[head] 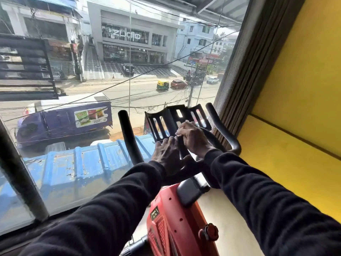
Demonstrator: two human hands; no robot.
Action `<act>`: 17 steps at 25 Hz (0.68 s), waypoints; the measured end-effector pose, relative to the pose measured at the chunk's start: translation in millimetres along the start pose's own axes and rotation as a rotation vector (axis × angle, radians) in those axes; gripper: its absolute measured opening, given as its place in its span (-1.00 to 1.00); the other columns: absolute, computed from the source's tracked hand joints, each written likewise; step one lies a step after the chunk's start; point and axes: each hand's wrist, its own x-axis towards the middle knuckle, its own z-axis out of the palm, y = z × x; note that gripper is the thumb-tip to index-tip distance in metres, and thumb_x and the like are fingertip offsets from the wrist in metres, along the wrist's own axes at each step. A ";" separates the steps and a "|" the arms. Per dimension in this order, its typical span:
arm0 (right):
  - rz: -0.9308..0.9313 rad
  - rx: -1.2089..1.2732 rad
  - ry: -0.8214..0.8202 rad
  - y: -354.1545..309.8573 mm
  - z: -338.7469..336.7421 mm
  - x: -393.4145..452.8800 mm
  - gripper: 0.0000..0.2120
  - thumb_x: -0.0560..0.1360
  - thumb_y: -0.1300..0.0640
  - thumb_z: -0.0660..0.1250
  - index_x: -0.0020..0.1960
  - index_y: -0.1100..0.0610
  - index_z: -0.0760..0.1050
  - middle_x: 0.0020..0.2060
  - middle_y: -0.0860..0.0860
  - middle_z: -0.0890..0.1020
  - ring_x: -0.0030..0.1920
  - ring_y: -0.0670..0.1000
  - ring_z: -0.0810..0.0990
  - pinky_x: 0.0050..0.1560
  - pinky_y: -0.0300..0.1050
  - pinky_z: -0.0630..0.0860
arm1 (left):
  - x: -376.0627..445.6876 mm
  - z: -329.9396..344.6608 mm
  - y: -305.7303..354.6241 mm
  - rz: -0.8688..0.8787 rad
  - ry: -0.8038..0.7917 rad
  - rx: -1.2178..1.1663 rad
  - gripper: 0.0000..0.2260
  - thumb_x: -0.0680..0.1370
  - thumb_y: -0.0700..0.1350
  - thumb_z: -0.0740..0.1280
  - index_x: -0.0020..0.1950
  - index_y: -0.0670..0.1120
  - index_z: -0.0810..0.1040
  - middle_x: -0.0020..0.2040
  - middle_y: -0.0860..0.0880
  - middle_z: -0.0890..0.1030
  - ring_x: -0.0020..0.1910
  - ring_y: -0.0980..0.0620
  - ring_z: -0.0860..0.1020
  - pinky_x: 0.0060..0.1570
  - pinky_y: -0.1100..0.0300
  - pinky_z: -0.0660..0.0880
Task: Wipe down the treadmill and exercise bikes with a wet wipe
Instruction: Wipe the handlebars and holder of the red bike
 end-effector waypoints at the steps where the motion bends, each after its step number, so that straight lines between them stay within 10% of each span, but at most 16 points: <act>1: -0.033 0.000 -0.022 7.0 -3.1 -0.2 -0.76 0.45 0.38 0.30 -0.11 0.12 0.68 -0.07 0.02 0.63 0.00 0.08 0.56 0.07 -0.12 0.48 | 4.5 -0.2 1.0 0.004 0.017 -0.023 -0.35 0.51 0.30 0.20 0.49 -0.03 0.20 0.23 -0.09 0.45 0.23 -0.16 0.41 0.21 -0.08 0.29; 5: 0.331 -0.091 0.045 22.3 -8.3 17.3 -0.77 0.45 0.37 0.29 -0.05 0.19 0.69 -0.06 0.12 0.67 0.01 0.17 0.62 0.10 -0.08 0.51 | 23.5 1.3 3.9 -0.015 0.000 -0.152 -0.42 0.55 0.20 0.22 0.50 0.08 0.14 0.22 -0.09 0.44 0.24 -0.16 0.41 0.21 -0.06 0.27; 10: 0.142 -0.088 0.069 17.9 -6.4 4.3 -0.75 0.46 0.33 0.26 0.02 0.20 0.67 0.02 0.07 0.68 0.07 0.06 0.60 0.19 -0.14 0.47 | 42.9 6.3 0.7 -0.071 -0.061 -0.357 -0.50 0.53 0.08 0.18 0.46 0.04 0.21 0.17 -0.07 0.41 0.17 -0.13 0.44 0.17 0.01 0.29; 13: 0.515 -0.080 0.148 29.7 -11.9 8.4 -0.75 0.54 0.34 0.23 0.10 0.24 0.65 0.07 0.12 0.67 0.11 0.10 0.63 0.21 -0.24 0.41 | 45.7 4.1 -3.6 -0.001 -0.082 -0.371 -0.39 0.50 -0.04 0.22 0.50 0.27 0.11 0.06 -0.01 0.35 0.00 0.00 0.33 0.13 0.04 0.27; 17: 0.250 -0.033 0.063 24.7 1.1 -6.9 -0.71 0.54 0.36 0.22 0.18 0.24 0.61 0.17 0.10 0.63 0.18 0.01 0.59 0.29 -0.36 0.35 | 62.3 -0.2 1.3 0.012 -0.124 -0.258 -0.44 0.48 -0.09 0.21 0.48 0.04 0.19 0.09 -0.03 0.26 0.09 -0.04 0.29 0.19 0.04 0.24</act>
